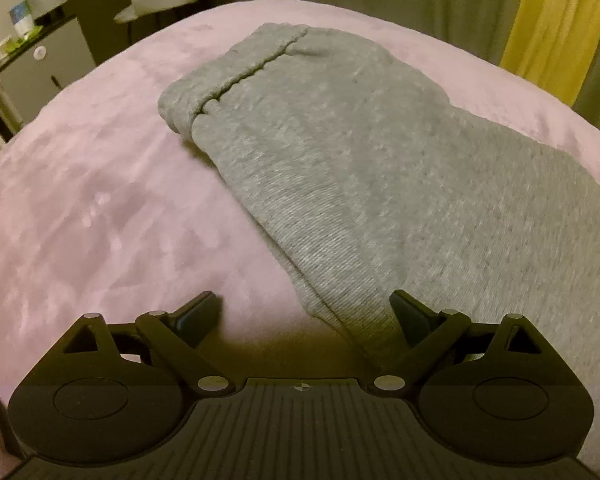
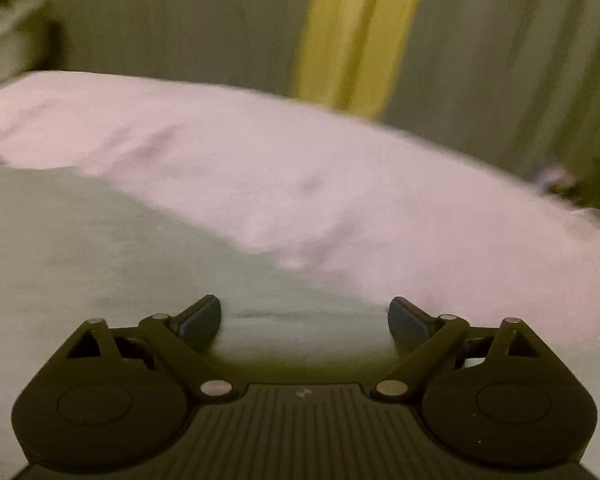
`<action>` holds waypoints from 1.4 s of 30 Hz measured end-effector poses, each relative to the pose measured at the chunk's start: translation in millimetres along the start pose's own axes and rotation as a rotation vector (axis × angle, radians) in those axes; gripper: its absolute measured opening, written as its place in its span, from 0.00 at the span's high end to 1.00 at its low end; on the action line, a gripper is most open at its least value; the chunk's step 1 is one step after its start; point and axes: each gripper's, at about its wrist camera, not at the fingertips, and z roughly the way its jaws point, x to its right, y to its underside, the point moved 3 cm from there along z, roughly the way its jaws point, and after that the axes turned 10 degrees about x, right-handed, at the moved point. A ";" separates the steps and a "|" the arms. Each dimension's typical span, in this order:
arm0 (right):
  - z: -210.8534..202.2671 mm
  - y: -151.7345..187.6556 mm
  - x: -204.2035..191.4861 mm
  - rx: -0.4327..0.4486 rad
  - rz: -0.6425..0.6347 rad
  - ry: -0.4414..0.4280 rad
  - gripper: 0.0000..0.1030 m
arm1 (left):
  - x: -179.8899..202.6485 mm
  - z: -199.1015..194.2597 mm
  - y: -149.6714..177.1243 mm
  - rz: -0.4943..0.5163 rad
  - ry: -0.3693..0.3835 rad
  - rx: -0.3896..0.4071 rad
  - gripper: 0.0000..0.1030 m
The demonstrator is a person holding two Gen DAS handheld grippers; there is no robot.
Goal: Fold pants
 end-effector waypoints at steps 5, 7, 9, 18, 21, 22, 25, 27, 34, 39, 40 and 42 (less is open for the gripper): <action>3.3 -40.3 7.5 0.020 0.182 -0.202 0.10 | 3.7 -4.0 0.9 0.027 -0.024 0.001 0.06; 19.0 -54.7 -2.8 -0.019 0.197 -0.280 0.06 | 2.3 -4.3 1.2 0.022 -0.026 -0.007 0.05; 37.8 -62.5 -8.2 -0.060 0.212 -0.314 0.06 | -0.7 -4.2 1.4 0.007 -0.021 -0.015 0.05; 94.1 -44.7 1.9 -0.445 0.619 -0.734 0.06 | -5.5 2.4 2.7 -0.026 -0.003 -0.025 0.01; 97.1 -45.1 -1.0 -0.486 0.614 -0.778 0.05 | -6.3 2.6 3.0 -0.031 -0.001 -0.026 0.01; 98.4 -45.8 -1.8 -0.511 0.625 -0.806 0.05 | -5.8 2.7 3.3 -0.031 -0.002 -0.025 0.01; 87.6 -47.6 -5.6 -0.557 0.614 -0.902 0.05 | -5.7 3.5 2.8 -0.030 -0.005 -0.026 0.00; 81.1 -49.0 -11.8 -0.578 0.564 -0.918 0.05 | -5.5 3.7 2.3 -0.032 -0.005 -0.027 0.00; 82.2 -53.2 -33.9 -0.641 0.545 -0.984 0.04 | -5.6 6.1 2.0 -0.037 -0.004 -0.030 0.00; 75.7 -63.4 -44.9 -0.650 0.574 -1.089 0.04 | -5.8 8.2 1.6 -0.041 0.000 -0.030 0.00; 77.1 -64.1 -49.3 -0.652 0.576 -1.089 0.04 | -4.9 8.8 1.7 -0.039 0.000 -0.030 0.00; 82.5 -63.0 -62.5 -0.673 0.588 -1.098 0.04 | -3.6 9.7 1.7 -0.034 -0.002 -0.029 0.00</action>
